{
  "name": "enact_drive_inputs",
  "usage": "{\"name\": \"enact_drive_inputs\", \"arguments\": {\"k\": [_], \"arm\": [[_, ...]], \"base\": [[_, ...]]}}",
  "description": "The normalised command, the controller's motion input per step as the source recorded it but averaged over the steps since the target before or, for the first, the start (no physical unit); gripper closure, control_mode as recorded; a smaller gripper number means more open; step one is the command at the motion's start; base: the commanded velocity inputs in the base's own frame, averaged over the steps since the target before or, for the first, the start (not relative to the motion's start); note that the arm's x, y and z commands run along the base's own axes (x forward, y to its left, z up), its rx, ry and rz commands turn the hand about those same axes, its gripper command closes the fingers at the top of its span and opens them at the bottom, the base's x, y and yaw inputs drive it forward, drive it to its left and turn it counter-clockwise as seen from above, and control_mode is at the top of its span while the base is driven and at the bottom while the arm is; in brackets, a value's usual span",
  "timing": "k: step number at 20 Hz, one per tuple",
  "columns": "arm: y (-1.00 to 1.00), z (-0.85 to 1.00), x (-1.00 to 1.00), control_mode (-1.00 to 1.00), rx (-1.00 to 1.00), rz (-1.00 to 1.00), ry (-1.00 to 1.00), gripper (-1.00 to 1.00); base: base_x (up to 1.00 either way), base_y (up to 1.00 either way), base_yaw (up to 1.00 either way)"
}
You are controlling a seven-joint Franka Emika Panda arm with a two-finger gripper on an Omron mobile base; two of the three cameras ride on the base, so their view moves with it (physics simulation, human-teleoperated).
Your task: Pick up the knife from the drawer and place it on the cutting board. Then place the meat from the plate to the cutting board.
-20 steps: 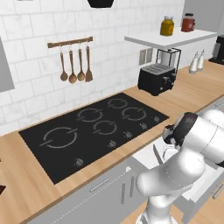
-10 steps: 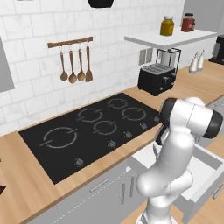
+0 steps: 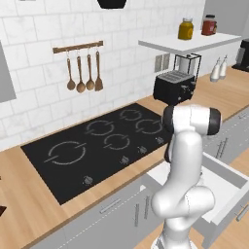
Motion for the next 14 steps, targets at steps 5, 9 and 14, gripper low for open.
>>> {"name": "enact_drive_inputs", "arguments": {"k": [5, 9, 14], "arm": [[-0.05, -0.52, 0.09, -1.00, 0.00, 0.00, -0.01, -1.00], [-0.09, -0.67, -0.02, -1.00, 0.00, 0.00, 0.00, 1.00], [-0.05, -0.82, -0.43, -1.00, 0.00, 0.00, 0.00, 1.00]], "base": [[0.00, 0.00, 0.00], [0.00, 0.00, 0.00], [0.00, 0.00, 0.00]]}}
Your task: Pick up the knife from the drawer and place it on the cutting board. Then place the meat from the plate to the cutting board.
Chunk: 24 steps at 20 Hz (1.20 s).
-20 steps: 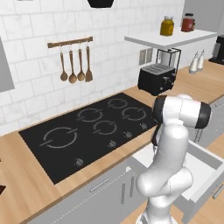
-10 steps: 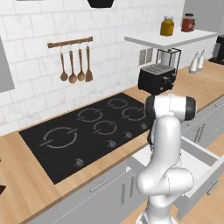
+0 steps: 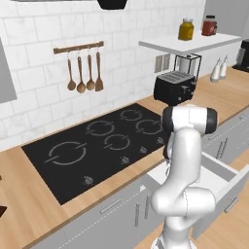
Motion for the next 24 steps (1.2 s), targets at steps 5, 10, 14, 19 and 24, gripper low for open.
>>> {"name": "enact_drive_inputs", "arguments": {"k": [5, 10, 14, 19, 24], "arm": [[-0.15, -0.46, -0.52, -1.00, -0.03, 0.00, 0.03, 1.00], [-0.29, -0.04, -0.53, -1.00, 0.01, 0.00, 0.06, 1.00], [-0.40, 0.62, -0.87, -1.00, 0.00, 0.00, -0.03, 1.00], [-0.18, 0.98, -0.62, -1.00, 0.00, 0.00, -0.06, 1.00], [-0.13, 1.00, -0.43, -1.00, 0.00, 0.00, 0.00, 1.00]], "base": [[0.00, 0.00, 0.00], [0.00, 0.00, 0.00], [0.00, 0.00, 0.00], [0.00, 0.00, 0.00], [0.00, 0.00, 0.00]]}}
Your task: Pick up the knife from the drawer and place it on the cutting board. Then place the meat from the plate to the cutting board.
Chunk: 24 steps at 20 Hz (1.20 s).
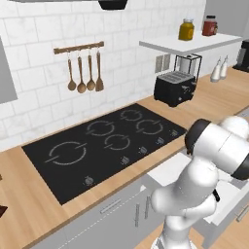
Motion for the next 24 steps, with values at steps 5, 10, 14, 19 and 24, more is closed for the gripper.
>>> {"name": "enact_drive_inputs", "arguments": {"k": [5, 10, 14, 19, 24], "arm": [[-0.02, 1.00, -0.69, -1.00, 0.00, 0.00, -0.03, 1.00], [0.00, 1.00, -0.75, -1.00, 0.00, 0.00, -0.10, 1.00], [0.00, 0.69, -0.57, -1.00, 0.00, 0.00, -0.07, 1.00], [0.03, 0.15, -0.17, 1.00, 0.00, 0.01, 0.00, 1.00], [0.00, 0.00, 0.00, 1.00, 0.00, 0.00, 0.00, 1.00]], "base": [[0.00, 0.00, 0.00], [0.00, 0.00, 0.00], [0.00, 0.00, 0.00], [-0.40, 0.19, 0.15], [-0.68, 0.78, 0.59]]}}
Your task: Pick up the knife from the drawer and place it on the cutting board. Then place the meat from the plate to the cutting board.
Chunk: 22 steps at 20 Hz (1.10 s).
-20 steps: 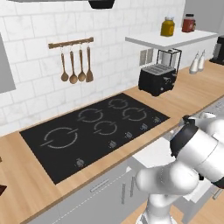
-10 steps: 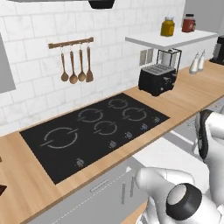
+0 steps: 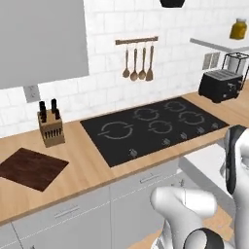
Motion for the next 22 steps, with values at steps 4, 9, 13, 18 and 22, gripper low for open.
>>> {"name": "enact_drive_inputs", "arguments": {"k": [4, 9, 13, 18, 22], "arm": [[0.00, 0.00, 0.00, 1.00, 0.00, 0.00, 0.00, 1.00], [0.00, 0.00, 0.00, 1.00, 0.00, 0.00, 0.00, 1.00], [0.00, 0.00, 0.00, 1.00, 0.00, 0.00, 0.00, 1.00], [0.00, 0.00, 0.00, 1.00, 0.00, 0.00, 0.00, 1.00], [0.00, 0.00, 0.00, 1.00, 0.00, 0.00, 0.00, 1.00]], "base": [[-0.25, 1.00, 0.55], [0.02, 1.00, 0.40], [0.27, 0.54, 0.37], [0.50, 0.19, 0.30], [0.22, 0.14, 0.22]]}}
